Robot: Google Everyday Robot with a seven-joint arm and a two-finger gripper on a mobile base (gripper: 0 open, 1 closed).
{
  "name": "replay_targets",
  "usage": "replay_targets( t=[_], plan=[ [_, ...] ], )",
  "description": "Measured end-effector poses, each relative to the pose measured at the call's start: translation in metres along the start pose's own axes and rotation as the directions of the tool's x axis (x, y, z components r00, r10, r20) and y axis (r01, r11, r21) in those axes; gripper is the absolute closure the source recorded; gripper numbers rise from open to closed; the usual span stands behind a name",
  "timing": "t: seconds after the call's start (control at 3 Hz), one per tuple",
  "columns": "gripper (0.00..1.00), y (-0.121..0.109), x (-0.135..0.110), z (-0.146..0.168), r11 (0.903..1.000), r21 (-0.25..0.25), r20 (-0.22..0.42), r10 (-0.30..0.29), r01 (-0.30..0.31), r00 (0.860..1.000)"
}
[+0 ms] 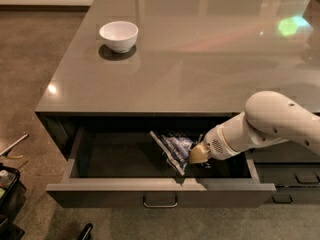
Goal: Place blue chip bag into top drawer
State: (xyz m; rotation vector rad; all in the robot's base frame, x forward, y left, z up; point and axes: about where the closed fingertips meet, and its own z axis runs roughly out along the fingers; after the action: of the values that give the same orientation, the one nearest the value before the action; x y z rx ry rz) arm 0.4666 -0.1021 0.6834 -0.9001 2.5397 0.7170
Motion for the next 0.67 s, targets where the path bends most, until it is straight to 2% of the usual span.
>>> replay_targets(
  t=[0.33,0.67],
  plan=[
    [0.81,-0.0143,0.0138,0.0166,0.9990,0.016,-0.051,0.042,-0.041,0.998],
    [0.58,-0.0147,0.0140,0.0170,0.9989,0.017,-0.053,0.044,-0.043,0.998]
  ],
)
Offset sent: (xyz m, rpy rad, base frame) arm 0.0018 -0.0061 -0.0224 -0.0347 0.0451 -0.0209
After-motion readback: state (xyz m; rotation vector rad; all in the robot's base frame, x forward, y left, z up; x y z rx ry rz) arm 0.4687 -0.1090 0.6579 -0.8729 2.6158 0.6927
